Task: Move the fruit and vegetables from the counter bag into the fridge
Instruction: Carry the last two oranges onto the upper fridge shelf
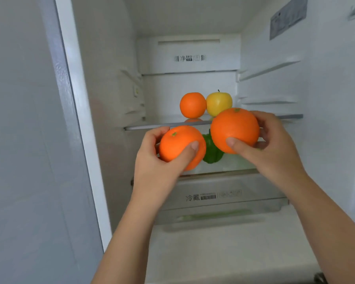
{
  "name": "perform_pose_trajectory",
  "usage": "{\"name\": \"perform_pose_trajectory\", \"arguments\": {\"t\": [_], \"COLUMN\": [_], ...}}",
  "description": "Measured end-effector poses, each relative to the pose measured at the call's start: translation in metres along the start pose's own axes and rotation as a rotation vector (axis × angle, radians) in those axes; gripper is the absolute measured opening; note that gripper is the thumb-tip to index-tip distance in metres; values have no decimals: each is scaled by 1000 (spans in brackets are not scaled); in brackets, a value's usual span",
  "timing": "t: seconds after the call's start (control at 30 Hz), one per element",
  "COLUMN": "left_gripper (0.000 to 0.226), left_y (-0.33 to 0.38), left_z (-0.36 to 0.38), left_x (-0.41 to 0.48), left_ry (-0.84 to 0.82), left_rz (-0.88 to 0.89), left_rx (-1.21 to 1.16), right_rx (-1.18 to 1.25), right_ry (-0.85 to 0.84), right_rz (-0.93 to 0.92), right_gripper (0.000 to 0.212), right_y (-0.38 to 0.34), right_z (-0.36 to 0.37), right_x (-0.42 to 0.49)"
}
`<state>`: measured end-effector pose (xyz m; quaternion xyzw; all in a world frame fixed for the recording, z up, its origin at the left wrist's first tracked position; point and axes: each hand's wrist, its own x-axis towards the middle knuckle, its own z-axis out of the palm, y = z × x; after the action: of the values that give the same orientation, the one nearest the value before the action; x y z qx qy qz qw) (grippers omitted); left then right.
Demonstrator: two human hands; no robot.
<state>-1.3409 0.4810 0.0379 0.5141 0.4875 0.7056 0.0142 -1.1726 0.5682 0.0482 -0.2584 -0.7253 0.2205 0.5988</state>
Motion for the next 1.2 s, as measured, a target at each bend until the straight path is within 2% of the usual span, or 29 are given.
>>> {"name": "perform_pose_trajectory", "arguments": {"t": [0.17, 0.3, 0.5, 0.63, 0.77, 0.87, 1.03, 1.2], "left_gripper": [50, 60, 59, 36, 48, 51, 59, 58], "left_y": [3, 6, -3, -15, -25, -29, -34, -37], "left_z": [14, 20, 16, 9, 3, 4, 10, 13], "left_x": [41, 69, 111, 134, 150, 160, 172, 179], "left_ry": [47, 78, 35, -6, -51, -127, -267, -336], "left_rz": [55, 65, -24, -92, -102, -102, -132, -178], "left_rx": [115, 196, 228, 253, 334, 400, 452, 397], "right_rx": [2, -16, 15, 12, -27, -47, -48, 17], "right_ry": [-51, -95, -315, -380, -420, -433, -463, -484], "right_rz": [-101, -161, -100, -40, -15, 1, 25, 68], "right_gripper": [58, 56, 59, 55, 55, 63, 64, 61], "right_y": [7, 13, 27, 38, 43, 45, 47, 56], "right_z": [4, 13, 34, 45, 58, 64, 67, 64], "right_x": [49, 82, 129, 150, 159, 165, 172, 179]}}
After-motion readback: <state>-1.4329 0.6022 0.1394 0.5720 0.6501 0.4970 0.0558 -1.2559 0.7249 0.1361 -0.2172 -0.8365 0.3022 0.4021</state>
